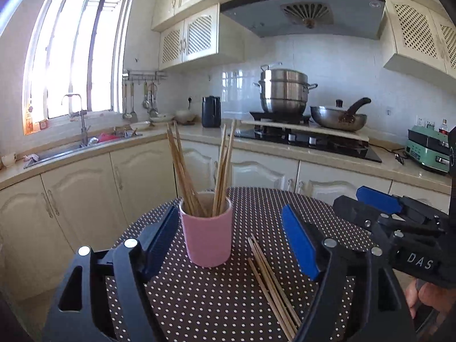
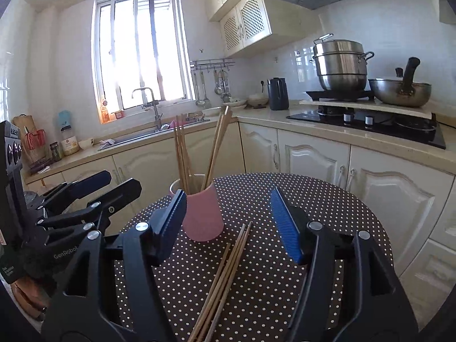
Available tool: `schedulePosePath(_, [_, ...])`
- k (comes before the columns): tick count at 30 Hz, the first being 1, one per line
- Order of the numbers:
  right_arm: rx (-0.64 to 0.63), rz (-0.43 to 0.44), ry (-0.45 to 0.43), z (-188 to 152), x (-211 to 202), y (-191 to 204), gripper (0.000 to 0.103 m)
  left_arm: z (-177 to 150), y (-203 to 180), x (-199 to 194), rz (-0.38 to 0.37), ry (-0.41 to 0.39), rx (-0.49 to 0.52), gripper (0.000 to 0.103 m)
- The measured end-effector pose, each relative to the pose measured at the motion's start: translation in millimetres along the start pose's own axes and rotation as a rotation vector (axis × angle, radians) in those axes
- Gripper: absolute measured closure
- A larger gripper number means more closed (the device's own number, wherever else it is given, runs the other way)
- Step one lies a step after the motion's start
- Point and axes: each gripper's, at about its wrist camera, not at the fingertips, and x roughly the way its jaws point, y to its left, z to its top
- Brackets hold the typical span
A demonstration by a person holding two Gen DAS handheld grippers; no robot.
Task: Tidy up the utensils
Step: 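Move both open grippers back down to the remaining chopsticks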
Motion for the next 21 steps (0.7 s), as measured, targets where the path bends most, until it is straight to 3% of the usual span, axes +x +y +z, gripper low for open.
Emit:
schedulePosePath(7, [0.072,-0.048,0.176,-24,27,-28,0.041,-32,-12,59,-0.049,0.308,-0.011,0.029])
schedulePosePath(12, [0.132,-0.058,0.283,-37,41,-42,0.041,-55,-16,94,-0.012,0.489,-0.003,0.029])
schedulePosePath(21, [0.133,-0.057,0.408,-52,65,-49,0.041,-78,-16,138,0.047,0.682,-0.037,0.030])
